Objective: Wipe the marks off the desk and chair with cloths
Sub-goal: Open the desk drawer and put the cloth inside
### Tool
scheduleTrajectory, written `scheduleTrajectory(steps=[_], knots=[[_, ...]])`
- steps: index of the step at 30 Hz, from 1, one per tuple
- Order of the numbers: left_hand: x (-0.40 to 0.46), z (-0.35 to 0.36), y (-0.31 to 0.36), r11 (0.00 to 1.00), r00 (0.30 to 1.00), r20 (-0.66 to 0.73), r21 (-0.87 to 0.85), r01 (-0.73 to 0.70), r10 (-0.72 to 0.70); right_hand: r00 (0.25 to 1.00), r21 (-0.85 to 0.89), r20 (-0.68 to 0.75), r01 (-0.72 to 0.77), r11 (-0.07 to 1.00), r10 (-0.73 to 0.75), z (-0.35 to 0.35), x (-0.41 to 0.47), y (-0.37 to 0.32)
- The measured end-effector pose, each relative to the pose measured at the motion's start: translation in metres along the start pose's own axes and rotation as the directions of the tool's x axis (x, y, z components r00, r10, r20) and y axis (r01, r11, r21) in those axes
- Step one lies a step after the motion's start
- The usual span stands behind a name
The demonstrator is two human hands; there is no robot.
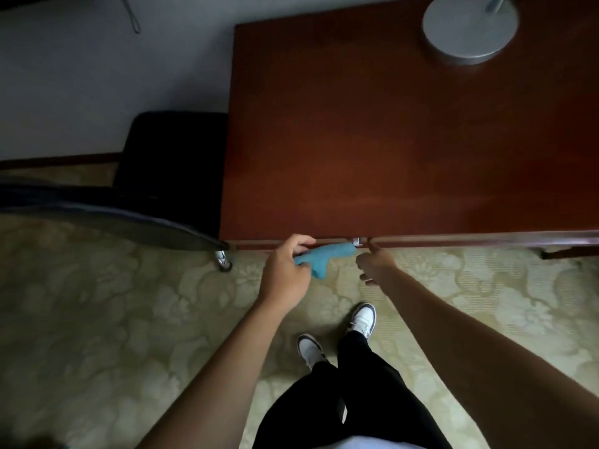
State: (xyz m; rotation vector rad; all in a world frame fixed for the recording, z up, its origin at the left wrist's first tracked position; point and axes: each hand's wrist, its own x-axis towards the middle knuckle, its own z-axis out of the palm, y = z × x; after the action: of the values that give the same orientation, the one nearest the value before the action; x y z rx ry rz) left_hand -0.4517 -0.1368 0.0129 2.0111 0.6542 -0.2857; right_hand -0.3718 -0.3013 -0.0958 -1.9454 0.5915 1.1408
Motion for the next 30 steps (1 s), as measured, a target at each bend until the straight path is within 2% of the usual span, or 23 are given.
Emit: scheduleTrajectory(steps=[4, 9, 14, 19, 22, 26, 28, 30], knots=[[-0.006, -0.004, -0.008, 1.000, 0.999, -0.021, -0.010, 0.026, -0.026, 0.997, 0.036, -0.081, 0.005, 0.999, -0.003, 0.005, 0.011, -0.010], [-0.016, -0.003, -0.022, 0.998, 0.997, 0.042, 0.031, 0.063, -0.064, 0.967, -0.177, -0.251, 0.003, 0.984, -0.048, 0.002, 0.020, 0.002], [-0.026, -0.008, -0.025, 0.996, 0.997, 0.070, 0.078, 0.040, -0.045, 0.965, -0.155, -0.259, -0.083, 0.984, 0.040, 0.006, 0.018, -0.015], [-0.034, -0.011, -0.029, 0.997, 0.996, 0.063, 0.052, 0.064, -0.068, 0.950, -0.210, -0.311, -0.080, 0.974, 0.011, 0.018, -0.002, -0.006], [-0.037, -0.012, -0.034, 0.996, 0.994, 0.066, 0.036, 0.084, -0.086, 0.967, -0.290, -0.252, -0.124, 0.949, 0.050, 0.019, -0.019, 0.002], [-0.041, -0.007, -0.038, 0.992, 0.987, 0.100, 0.033, 0.120, -0.123, 0.977, -0.476, -0.061, -0.210, 0.854, 0.206, 0.025, -0.054, 0.013], [-0.042, -0.004, -0.039, 0.992, 0.985, 0.121, 0.012, 0.124, -0.125, 0.987, -0.648, -0.080, -0.156, 0.746, 0.138, 0.025, -0.068, 0.013], [-0.042, -0.002, -0.040, 0.993, 0.986, 0.121, 0.001, 0.118, -0.117, 0.978, -0.778, -0.166, -0.051, 0.626, -0.127, 0.022, -0.074, 0.012]])
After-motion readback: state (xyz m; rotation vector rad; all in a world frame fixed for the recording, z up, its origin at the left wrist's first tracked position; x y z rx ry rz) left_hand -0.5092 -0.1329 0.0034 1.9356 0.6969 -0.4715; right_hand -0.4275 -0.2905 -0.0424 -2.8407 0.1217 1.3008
